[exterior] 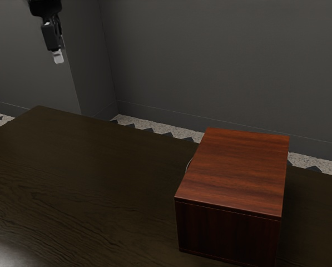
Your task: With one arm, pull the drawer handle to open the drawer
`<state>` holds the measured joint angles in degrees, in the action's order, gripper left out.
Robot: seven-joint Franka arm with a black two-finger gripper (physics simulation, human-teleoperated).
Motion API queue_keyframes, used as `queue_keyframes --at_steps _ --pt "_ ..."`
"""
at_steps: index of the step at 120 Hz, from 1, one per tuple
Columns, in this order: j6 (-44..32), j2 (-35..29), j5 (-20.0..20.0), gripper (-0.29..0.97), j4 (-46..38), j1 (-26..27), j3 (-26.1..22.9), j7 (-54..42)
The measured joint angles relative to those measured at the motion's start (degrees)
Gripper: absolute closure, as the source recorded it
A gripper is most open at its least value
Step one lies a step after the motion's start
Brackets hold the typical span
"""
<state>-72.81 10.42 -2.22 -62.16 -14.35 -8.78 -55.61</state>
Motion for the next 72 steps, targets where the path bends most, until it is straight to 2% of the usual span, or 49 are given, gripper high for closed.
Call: queue_keyframes --at_steps 23,31,46,56,62,72 --pt "-0.08 -1.04 -0.18 0.00 -0.24 1.37 0.21 0.04" --pt "-0.12 -2.36 -0.36 0.00 -3.02 3.20 0.71 0.08" --pt "-0.33 -10.64 0.15 0.00 -13.31 8.07 6.09 -0.06" --pt "-1.58 -13.38 0.48 0.00 -18.71 12.27 11.11 -1.66" --pt "-3.23 -14.59 0.80 0.00 -22.57 12.33 12.86 -3.58" --pt "-6.47 -15.06 1.47 0.00 -26.67 9.48 14.60 -9.37"
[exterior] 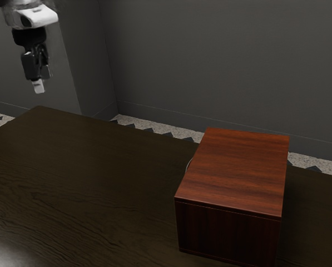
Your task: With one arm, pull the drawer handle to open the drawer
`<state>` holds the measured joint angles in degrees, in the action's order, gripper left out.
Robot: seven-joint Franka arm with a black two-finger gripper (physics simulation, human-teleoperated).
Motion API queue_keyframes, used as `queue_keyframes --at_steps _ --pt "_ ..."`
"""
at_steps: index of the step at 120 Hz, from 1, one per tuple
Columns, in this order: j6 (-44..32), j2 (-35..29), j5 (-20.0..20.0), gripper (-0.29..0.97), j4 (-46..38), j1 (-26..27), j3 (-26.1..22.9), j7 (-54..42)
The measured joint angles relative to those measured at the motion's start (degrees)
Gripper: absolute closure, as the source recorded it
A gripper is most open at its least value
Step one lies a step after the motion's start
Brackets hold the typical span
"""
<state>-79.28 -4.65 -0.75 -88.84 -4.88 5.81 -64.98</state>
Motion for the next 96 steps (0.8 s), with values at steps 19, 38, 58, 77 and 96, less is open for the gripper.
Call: queue_keyframes --at_steps 19,38,58,77,96 --pt "-3.66 1.92 -1.61 0.00 -1.17 -1.85 0.75 -12.00" --pt "-9.42 5.73 6.77 0.00 -1.84 -2.35 1.25 -28.11" --pt "-15.46 8.52 15.72 0.00 -3.47 -5.05 1.53 -46.29" --pt "-20.76 10.85 17.97 0.00 -4.41 -7.55 1.50 -60.36" --pt "-24.48 12.88 18.86 0.00 -4.61 -6.55 1.40 -71.55"
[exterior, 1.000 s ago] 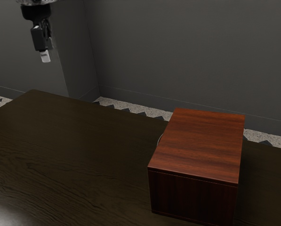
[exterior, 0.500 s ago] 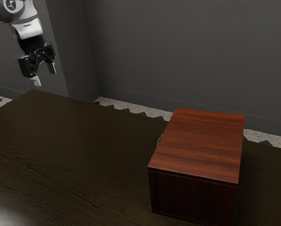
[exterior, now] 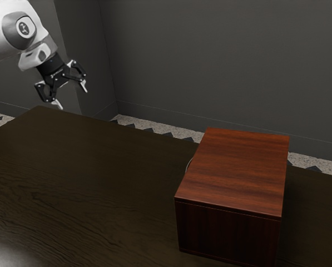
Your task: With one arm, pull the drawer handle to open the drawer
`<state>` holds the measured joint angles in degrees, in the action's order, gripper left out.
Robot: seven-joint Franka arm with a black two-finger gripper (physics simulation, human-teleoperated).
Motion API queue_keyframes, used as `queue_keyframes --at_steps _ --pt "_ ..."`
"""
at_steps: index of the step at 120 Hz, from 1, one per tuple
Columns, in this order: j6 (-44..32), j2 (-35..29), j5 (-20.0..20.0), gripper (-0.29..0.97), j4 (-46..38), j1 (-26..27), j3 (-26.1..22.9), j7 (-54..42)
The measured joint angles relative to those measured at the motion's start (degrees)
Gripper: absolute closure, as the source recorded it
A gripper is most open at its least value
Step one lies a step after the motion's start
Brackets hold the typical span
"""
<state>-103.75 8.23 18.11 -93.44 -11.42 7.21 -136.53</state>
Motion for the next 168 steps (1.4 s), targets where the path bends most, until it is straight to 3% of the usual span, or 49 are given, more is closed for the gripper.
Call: queue_keyframes --at_steps 49,66,96,121,145,168 --pt "-3.22 -0.95 2.19 0.00 -6.94 -0.07 -0.60 -21.26" --pt "-3.44 -0.04 6.43 0.02 -7.03 0.07 -1.04 -29.31" --pt "-3.66 1.01 12.84 0.20 -6.82 0.71 -4.07 -29.47" --pt "-3.77 3.24 15.93 0.16 -6.76 1.68 -5.01 -29.47" --pt "-4.79 5.51 17.34 0.15 -6.27 3.75 -6.37 -29.47" --pt "-7.54 7.37 17.77 0.26 -5.87 5.67 -7.63 -29.47"
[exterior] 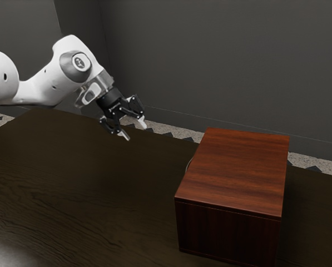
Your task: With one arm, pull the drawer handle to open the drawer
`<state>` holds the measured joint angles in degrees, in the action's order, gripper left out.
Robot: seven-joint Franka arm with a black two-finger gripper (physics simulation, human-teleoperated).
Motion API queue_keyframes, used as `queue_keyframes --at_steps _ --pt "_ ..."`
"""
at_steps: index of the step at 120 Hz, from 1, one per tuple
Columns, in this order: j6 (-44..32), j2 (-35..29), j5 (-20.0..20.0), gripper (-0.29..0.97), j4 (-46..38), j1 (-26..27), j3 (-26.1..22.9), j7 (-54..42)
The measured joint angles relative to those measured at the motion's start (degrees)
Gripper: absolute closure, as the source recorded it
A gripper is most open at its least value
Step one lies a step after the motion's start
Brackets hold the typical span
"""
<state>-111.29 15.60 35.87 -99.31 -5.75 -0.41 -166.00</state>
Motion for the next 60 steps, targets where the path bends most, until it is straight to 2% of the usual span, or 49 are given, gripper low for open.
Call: queue_keyframes --at_steps 23,60 --pt "-2.32 0.93 -0.07 0.33 0.06 2.42 -1.17 0.00" --pt "-6.04 4.15 -0.23 0.33 1.19 5.61 -1.26 0.00"
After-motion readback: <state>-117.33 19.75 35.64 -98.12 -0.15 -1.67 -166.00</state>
